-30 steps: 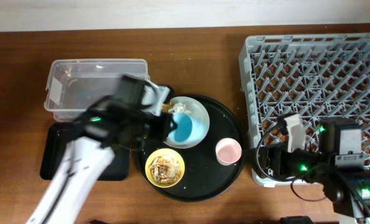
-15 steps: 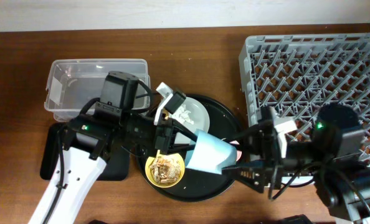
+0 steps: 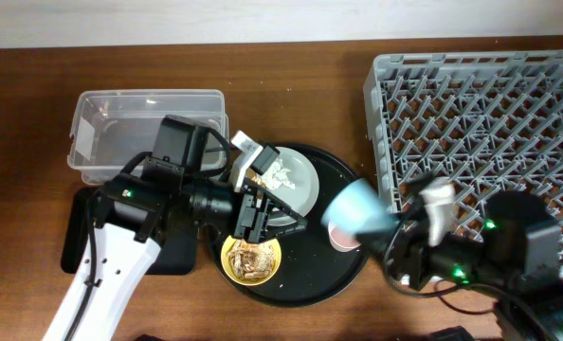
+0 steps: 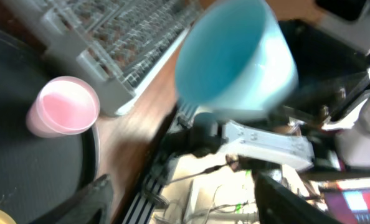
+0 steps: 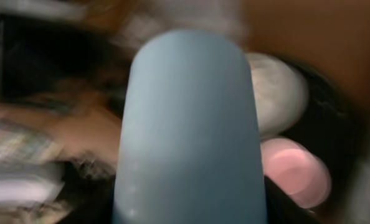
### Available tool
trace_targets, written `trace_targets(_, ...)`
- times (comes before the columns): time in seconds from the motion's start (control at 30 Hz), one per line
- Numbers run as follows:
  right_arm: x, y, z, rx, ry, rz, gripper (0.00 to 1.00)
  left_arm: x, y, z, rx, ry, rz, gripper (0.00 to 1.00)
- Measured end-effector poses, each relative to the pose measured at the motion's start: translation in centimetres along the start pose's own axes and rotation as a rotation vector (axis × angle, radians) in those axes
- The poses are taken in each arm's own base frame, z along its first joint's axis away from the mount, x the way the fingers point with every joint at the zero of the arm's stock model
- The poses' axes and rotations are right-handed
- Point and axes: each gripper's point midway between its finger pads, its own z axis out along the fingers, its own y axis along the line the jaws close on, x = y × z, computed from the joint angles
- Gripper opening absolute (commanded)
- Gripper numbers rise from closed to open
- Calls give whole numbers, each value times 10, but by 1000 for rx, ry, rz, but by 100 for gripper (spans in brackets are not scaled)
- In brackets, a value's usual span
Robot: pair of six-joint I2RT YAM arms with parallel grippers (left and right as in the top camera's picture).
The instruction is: Sort waste into correct bins and load items into the dishwasher rack
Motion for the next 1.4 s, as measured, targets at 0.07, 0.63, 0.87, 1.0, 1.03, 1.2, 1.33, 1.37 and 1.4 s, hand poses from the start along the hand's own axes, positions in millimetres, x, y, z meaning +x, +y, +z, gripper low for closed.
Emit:
trace_targets(0.07,13,-63,-15,339,17,142,46,9,17,0,-102,25,-42,73)
trace_targets(0.63,40,-189,54,645,466,484,93,16,49,4,-342,64,-2,77)
trace_targets(0.87,-14,-100,-34,522,44,317,90,-6,83,81,-582,101,201,73)
trace_targets(1.0,0,-82,-55,513,2,298,90,-2,139,154,-639,165,202,57)
trace_targets(1.03,4,-81,-55,513,13,302,90,2,151,163,-659,180,189,45)
trace_targets(1.2,9,-81,-55,514,36,313,89,21,188,170,-759,234,111,1)
trace_targets(1.33,10,-81,-55,514,39,315,87,28,183,155,-794,290,55,1)
trace_targets(1.37,10,-80,-55,506,42,306,87,28,179,145,-805,310,28,0)
trace_targets(1.4,9,-75,-52,471,50,273,87,17,169,132,-789,285,5,1)
